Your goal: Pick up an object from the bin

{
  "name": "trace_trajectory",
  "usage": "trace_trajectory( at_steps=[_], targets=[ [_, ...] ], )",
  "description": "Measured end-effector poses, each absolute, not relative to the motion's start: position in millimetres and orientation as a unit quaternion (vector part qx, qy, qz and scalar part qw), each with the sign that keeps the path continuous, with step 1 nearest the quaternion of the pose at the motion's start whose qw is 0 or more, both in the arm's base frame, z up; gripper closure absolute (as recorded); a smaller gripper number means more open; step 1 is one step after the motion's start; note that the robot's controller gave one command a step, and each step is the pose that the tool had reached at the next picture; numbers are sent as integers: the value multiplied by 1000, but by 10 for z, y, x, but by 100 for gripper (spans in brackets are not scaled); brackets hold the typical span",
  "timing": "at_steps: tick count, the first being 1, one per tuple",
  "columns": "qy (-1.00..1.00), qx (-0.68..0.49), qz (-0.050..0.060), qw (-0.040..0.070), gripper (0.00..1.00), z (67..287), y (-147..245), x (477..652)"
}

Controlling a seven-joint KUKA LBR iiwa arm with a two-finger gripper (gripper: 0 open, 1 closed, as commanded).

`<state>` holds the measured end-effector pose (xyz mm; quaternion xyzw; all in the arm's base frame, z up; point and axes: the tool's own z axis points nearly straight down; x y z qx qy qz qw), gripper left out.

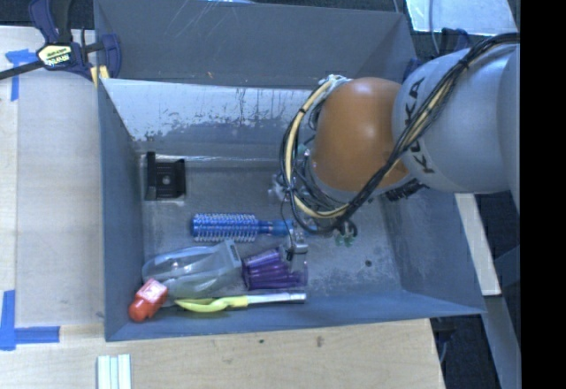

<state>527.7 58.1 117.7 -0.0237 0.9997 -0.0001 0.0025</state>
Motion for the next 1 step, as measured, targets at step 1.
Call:
trace_trajectory(
  at_steps=[1],
  targets=[
    [996,-92,1,8,0,913,612,5533]
  ],
)
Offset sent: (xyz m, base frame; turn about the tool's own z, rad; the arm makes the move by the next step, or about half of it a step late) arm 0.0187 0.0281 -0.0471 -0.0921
